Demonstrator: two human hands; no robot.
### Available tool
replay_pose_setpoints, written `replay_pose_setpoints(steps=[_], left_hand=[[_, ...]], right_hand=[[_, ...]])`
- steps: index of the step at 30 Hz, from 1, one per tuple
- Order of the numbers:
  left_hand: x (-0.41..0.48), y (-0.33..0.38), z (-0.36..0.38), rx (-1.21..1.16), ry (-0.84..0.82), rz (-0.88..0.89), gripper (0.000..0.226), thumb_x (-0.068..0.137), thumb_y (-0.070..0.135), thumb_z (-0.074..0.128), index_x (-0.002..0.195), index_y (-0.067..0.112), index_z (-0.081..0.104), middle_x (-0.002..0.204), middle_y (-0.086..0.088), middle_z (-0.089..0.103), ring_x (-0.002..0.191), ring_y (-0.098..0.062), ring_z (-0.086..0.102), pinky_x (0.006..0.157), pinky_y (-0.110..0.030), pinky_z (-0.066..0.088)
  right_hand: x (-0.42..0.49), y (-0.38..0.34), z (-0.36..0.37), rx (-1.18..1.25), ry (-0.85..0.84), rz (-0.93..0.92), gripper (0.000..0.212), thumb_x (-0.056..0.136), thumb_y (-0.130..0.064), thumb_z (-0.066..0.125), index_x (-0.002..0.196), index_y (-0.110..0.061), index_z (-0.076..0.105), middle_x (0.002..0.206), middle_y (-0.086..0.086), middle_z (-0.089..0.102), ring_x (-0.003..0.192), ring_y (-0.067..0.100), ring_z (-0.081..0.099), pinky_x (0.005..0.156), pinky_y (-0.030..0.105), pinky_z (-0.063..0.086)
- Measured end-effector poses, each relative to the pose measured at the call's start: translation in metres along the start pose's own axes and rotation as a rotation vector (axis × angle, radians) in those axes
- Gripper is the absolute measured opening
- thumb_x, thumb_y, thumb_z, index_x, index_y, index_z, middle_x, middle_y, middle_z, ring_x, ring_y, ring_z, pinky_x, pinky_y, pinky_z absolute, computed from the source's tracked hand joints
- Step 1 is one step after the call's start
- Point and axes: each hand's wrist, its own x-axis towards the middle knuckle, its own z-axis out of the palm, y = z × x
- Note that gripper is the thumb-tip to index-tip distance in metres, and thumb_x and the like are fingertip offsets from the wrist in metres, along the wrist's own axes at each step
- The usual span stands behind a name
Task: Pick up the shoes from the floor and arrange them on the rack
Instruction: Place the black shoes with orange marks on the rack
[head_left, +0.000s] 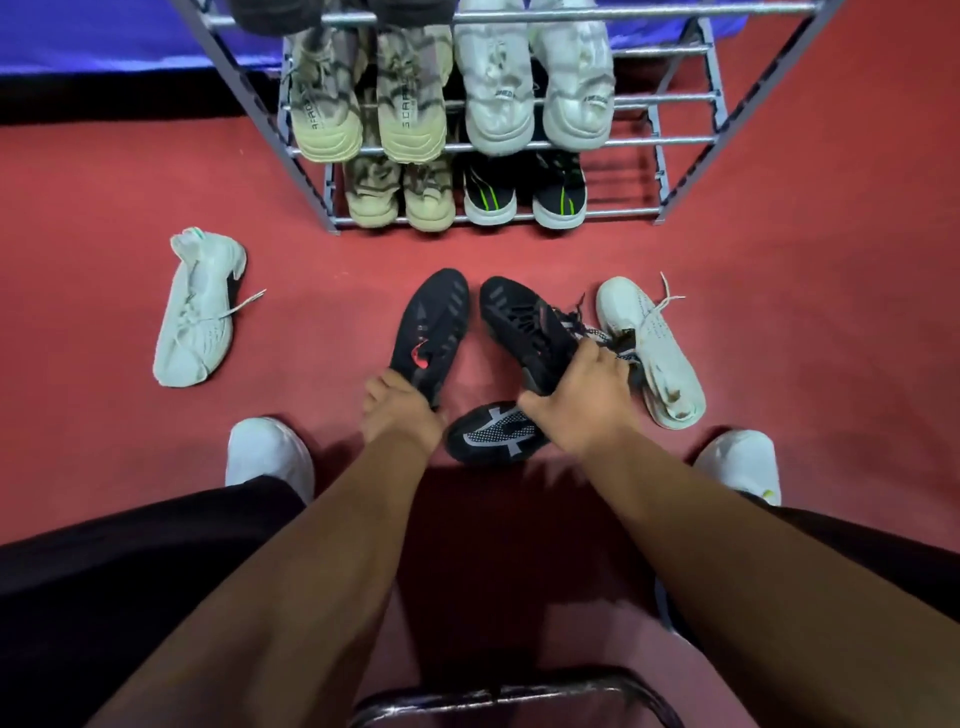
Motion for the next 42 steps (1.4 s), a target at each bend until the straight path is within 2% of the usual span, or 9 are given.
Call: replay_pose_setpoints(steps=[4, 7, 14, 20, 24, 29, 34, 37, 42], left_hand=[[0.018, 0.005, 0.003, 0.042, -0.087, -0.037, 0.129, 0.084, 0.060, 0.076, 0.159, -0.008, -0.003, 0.156, -0.022, 0.024, 0.142, -0.039, 0.036, 0.115, -0.046, 0.038], [0.026, 0.001, 0.009, 0.049, -0.046, -0.017, 0.123, 0.088, 0.051, 0.076, 0.158, -0.011, -0.004, 0.156, -0.024, 0.021, 0.142, -0.040, 0.035, 0.113, -0.044, 0.040], [0.020, -0.009, -0.015, -0.191, -0.072, -0.036, 0.106, 0.065, 0.060, 0.079, 0.143, 0.000, 0.040, 0.132, -0.014, 0.043, 0.127, -0.032, 0.048, 0.108, -0.037, 0.045], [-0.019, 0.000, -0.078, -0.286, -0.047, -0.065, 0.093, 0.058, 0.069, 0.070, 0.128, 0.008, 0.058, 0.121, -0.010, 0.052, 0.110, -0.031, 0.061, 0.098, -0.038, 0.054], [-0.068, 0.010, -0.136, -0.276, -0.006, -0.007, 0.061, 0.053, 0.068, 0.067, 0.090, 0.019, 0.073, 0.090, -0.003, 0.070, 0.081, -0.025, 0.069, 0.077, -0.033, 0.060], [-0.136, 0.022, -0.205, -0.294, 0.041, 0.128, 0.048, 0.056, 0.059, 0.067, 0.076, 0.016, 0.069, 0.075, -0.002, 0.070, 0.067, -0.022, 0.068, 0.058, -0.026, 0.050], [-0.188, 0.034, -0.256, -0.320, 0.127, 0.259, 0.045, 0.059, 0.055, 0.070, 0.074, 0.013, 0.070, 0.070, -0.002, 0.069, 0.065, -0.021, 0.067, 0.053, -0.024, 0.044], [-0.205, 0.046, -0.279, -0.360, 0.182, 0.309, 0.043, 0.065, 0.055, 0.074, 0.071, 0.013, 0.069, 0.069, -0.001, 0.069, 0.065, -0.018, 0.067, 0.053, -0.023, 0.043], [-0.211, 0.079, -0.302, -0.393, 0.266, 0.358, 0.052, 0.058, 0.065, 0.070, 0.068, 0.013, 0.066, 0.069, -0.002, 0.067, 0.065, -0.021, 0.066, 0.053, -0.026, 0.043]], right_hand=[[0.011, 0.001, 0.023, -0.095, -0.121, -0.027, 0.095, 0.070, -0.064, 0.081, 0.134, -0.005, 0.042, 0.135, 0.016, 0.055, 0.130, 0.037, 0.043, 0.109, 0.047, 0.043], [0.016, 0.007, 0.031, -0.147, -0.120, -0.057, 0.100, 0.068, -0.068, 0.080, 0.136, -0.005, 0.042, 0.139, 0.015, 0.052, 0.130, 0.037, 0.045, 0.109, 0.048, 0.044], [0.019, 0.008, 0.022, -0.039, -0.151, -0.062, 0.123, 0.069, -0.065, 0.080, 0.160, -0.002, 0.026, 0.152, 0.018, 0.045, 0.143, 0.037, 0.042, 0.120, 0.045, 0.038], [-0.002, -0.014, -0.023, 0.019, -0.060, -0.063, 0.098, 0.063, -0.068, 0.063, 0.141, -0.009, 0.052, 0.125, 0.014, 0.065, 0.118, 0.036, 0.061, 0.105, 0.043, 0.052], [-0.026, -0.026, -0.071, 0.021, -0.021, -0.061, 0.075, 0.062, -0.068, 0.065, 0.116, -0.017, 0.060, 0.103, 0.008, 0.068, 0.100, 0.032, 0.067, 0.087, 0.039, 0.058], [-0.063, -0.043, -0.131, 0.076, 0.084, -0.146, 0.068, 0.075, -0.062, 0.072, 0.121, -0.013, 0.058, 0.112, 0.013, 0.067, 0.108, 0.036, 0.064, 0.091, 0.039, 0.054], [-0.098, -0.054, -0.186, 0.228, 0.224, -0.188, 0.057, 0.070, -0.053, 0.076, 0.111, -0.018, 0.057, 0.107, 0.005, 0.066, 0.101, 0.030, 0.065, 0.087, 0.039, 0.057], [-0.106, -0.058, -0.216, 0.240, 0.294, -0.216, 0.061, 0.071, -0.053, 0.077, 0.114, -0.016, 0.055, 0.111, 0.008, 0.064, 0.107, 0.032, 0.063, 0.089, 0.039, 0.056], [-0.099, -0.061, -0.254, 0.258, 0.371, -0.229, 0.061, 0.071, -0.048, 0.082, 0.115, -0.014, 0.057, 0.115, 0.011, 0.065, 0.111, 0.035, 0.061, 0.087, 0.036, 0.051]])
